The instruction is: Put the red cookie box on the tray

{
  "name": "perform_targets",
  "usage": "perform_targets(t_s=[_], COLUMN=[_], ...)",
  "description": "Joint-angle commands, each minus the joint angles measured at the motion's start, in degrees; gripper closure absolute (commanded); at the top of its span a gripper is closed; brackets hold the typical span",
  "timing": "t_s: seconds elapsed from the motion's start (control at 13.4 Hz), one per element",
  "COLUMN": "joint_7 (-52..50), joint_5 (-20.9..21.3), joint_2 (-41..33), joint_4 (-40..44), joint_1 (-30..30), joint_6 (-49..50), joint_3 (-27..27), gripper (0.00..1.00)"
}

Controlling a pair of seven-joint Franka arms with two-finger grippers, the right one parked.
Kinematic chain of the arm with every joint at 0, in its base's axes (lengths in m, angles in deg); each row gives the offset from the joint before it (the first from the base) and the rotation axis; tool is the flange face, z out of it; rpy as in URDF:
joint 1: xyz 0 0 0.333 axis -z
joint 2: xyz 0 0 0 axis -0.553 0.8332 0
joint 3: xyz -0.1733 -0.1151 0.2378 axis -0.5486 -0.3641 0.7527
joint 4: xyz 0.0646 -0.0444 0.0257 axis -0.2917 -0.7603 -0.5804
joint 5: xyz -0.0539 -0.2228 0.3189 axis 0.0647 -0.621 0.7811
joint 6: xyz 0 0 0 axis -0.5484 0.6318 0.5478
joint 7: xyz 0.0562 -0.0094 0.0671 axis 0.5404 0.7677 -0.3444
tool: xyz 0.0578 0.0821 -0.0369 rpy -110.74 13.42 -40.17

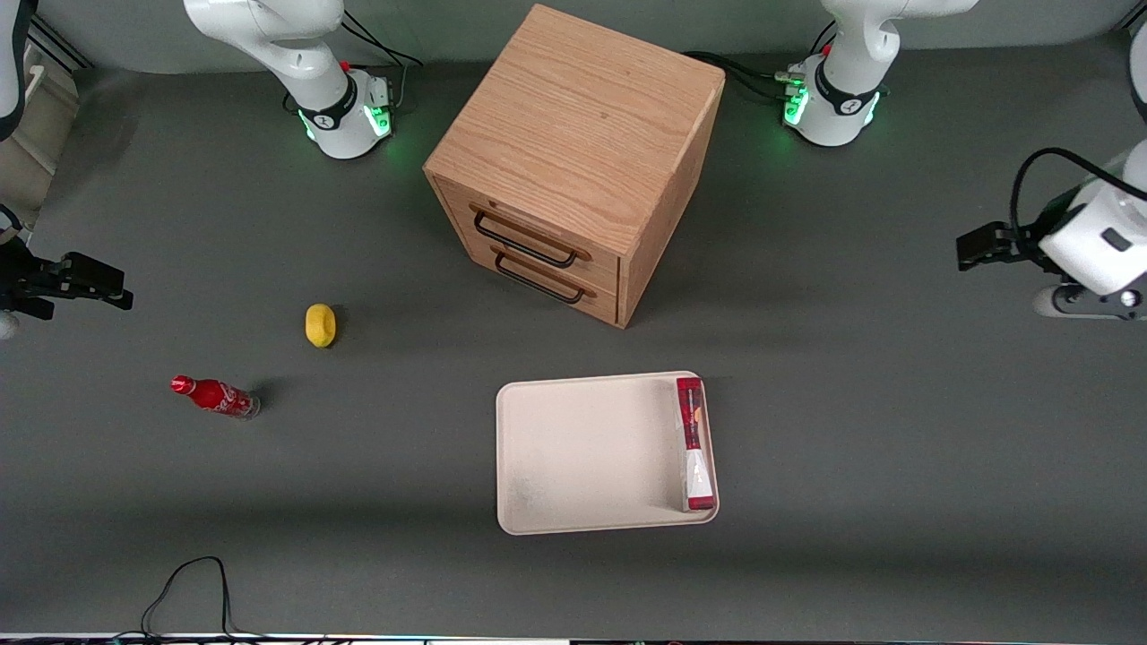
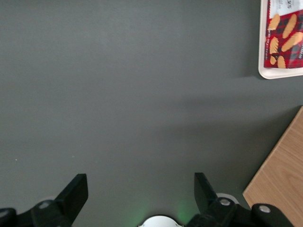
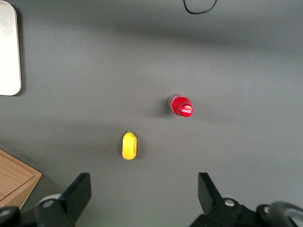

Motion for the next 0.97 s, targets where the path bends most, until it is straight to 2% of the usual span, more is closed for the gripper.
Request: perform_targets(t_s=[0.0, 0.15, 0.9], joint_7=[1.85, 1.94, -2.81], joint_5=[-1.50, -2.03, -2.03], joint_2=[-4.09, -5.94, -7.27], joint_4=[-5.79, -8.62, -6.34], joint_1=[-1.42, -1.86, -2.39], joint_6=[-5.82, -9.61, -8.92], joint_3=[-0.45, -0.45, -0.80], gripper=[0.00, 0.00, 0.00])
